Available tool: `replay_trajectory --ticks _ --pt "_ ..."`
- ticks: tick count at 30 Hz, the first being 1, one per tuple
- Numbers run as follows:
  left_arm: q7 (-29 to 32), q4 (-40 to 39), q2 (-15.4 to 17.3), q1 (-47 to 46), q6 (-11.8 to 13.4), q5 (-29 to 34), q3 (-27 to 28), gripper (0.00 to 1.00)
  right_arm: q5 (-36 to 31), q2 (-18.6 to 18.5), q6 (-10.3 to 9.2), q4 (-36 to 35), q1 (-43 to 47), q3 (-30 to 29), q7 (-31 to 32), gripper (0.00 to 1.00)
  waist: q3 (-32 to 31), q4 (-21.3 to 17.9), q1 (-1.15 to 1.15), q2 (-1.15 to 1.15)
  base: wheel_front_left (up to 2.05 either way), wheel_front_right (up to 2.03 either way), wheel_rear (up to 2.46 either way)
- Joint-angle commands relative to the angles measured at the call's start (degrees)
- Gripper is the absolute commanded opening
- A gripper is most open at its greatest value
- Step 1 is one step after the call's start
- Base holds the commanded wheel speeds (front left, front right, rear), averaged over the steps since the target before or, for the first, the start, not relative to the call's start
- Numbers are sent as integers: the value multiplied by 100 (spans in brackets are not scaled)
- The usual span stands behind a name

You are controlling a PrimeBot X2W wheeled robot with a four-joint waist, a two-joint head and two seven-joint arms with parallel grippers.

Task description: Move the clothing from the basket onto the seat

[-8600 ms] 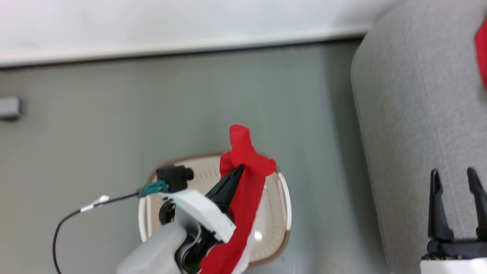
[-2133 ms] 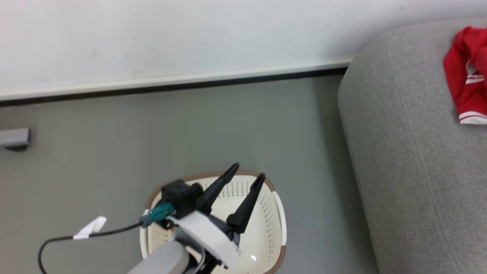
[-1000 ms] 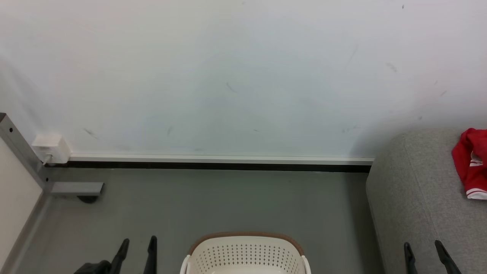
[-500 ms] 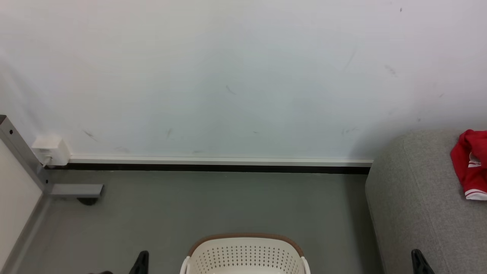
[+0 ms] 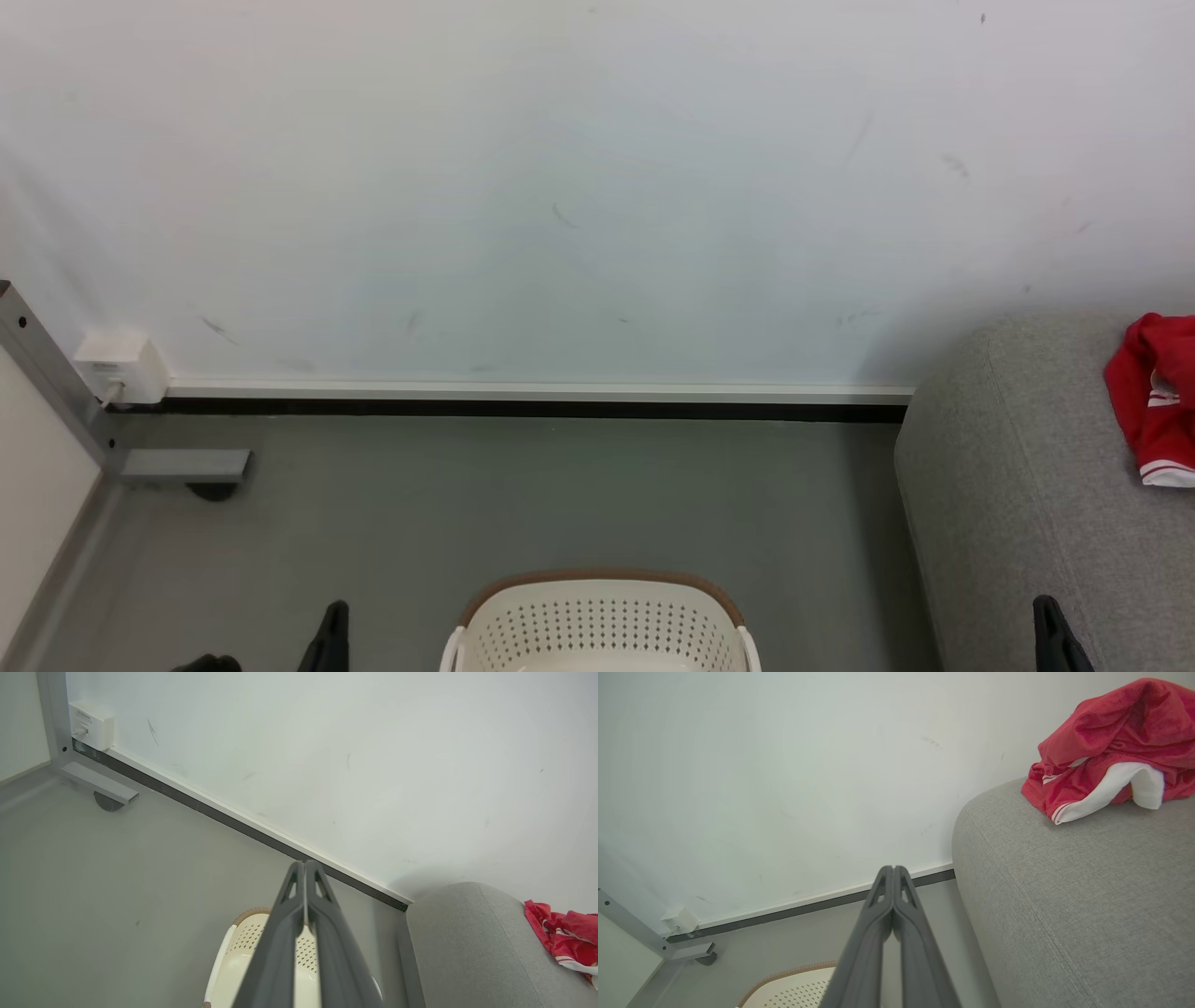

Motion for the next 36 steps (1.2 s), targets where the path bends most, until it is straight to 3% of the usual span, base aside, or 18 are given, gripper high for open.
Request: replay_trajectory --ticks 1,36 --pt "46 -107 14 -170 -20 -224 56 0 236 -48 -3 -55 -172 -39 42 0 3 -1 0 0 0 0 0" --pt "762 -333 -139 -414 -218 -2690 530 0 3118 -67 -8 75 -663 -193 760 0 85 -48 0 0 0 0 0"
